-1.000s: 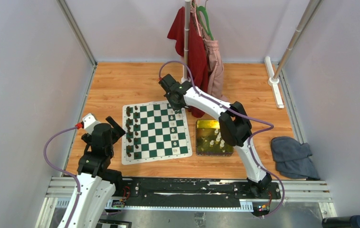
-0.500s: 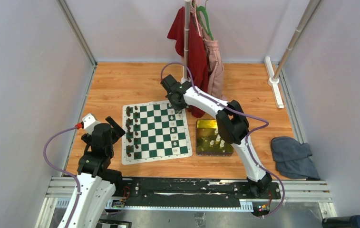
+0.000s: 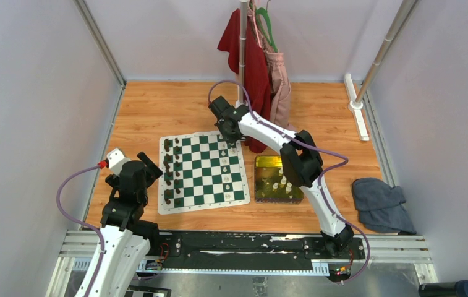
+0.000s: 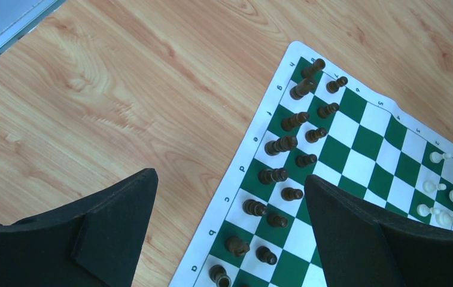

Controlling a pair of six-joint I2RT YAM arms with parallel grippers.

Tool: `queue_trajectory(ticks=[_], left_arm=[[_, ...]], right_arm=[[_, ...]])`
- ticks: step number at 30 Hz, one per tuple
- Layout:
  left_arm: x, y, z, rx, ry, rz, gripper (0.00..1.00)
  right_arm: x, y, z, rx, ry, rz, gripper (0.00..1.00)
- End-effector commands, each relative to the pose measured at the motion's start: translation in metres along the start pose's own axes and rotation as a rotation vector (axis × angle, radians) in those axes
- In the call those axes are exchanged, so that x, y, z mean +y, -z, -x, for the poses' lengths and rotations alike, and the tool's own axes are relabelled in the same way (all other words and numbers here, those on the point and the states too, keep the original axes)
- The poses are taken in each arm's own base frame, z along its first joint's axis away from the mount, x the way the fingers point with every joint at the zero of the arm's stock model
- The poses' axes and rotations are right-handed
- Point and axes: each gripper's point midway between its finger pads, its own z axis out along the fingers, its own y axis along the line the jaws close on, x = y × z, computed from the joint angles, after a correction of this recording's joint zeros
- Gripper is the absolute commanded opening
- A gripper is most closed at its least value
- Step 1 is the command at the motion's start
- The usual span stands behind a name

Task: Set up the chess pieces on the board
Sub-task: Place the chess piece on the chessboard.

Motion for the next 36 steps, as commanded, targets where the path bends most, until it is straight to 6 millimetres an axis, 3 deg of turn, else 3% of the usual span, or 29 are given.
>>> queue_trajectory(ticks=[1,18,21,28,36], left_arm=[[0.0052,-0.0014,-0.0022,-0.005,-0.002,0.025,1.0],[0.0061,-0.0028,-0.0036,-0.003,-0.007,0.031,1.0],[0.006,-0.0029,-0.0033,-0.005,-0.007,0.031,1.0],[0.0055,-0.003,-0.0037,-0.001,-0.01,0.03,1.0],[0.0055,-0.0032,-0.0041,0.001,-0.012,0.03,1.0]], right_arm=[[-0.0033,-0.0088,-0.0016,0.023,0.006,0.007,0.0],[0.0006,-0.0161,-0.0038,0.034,0.007,0.023,0.02],[0.0009,-0.0165,-0.0054,0.039,0.01,0.023,0.07],[0.0011,-0.0127,-0.0016,0.026,0.014,0.03,0.31],[0.002,-0.0085,0.0033,0.013,0.02,0.039,0.37]])
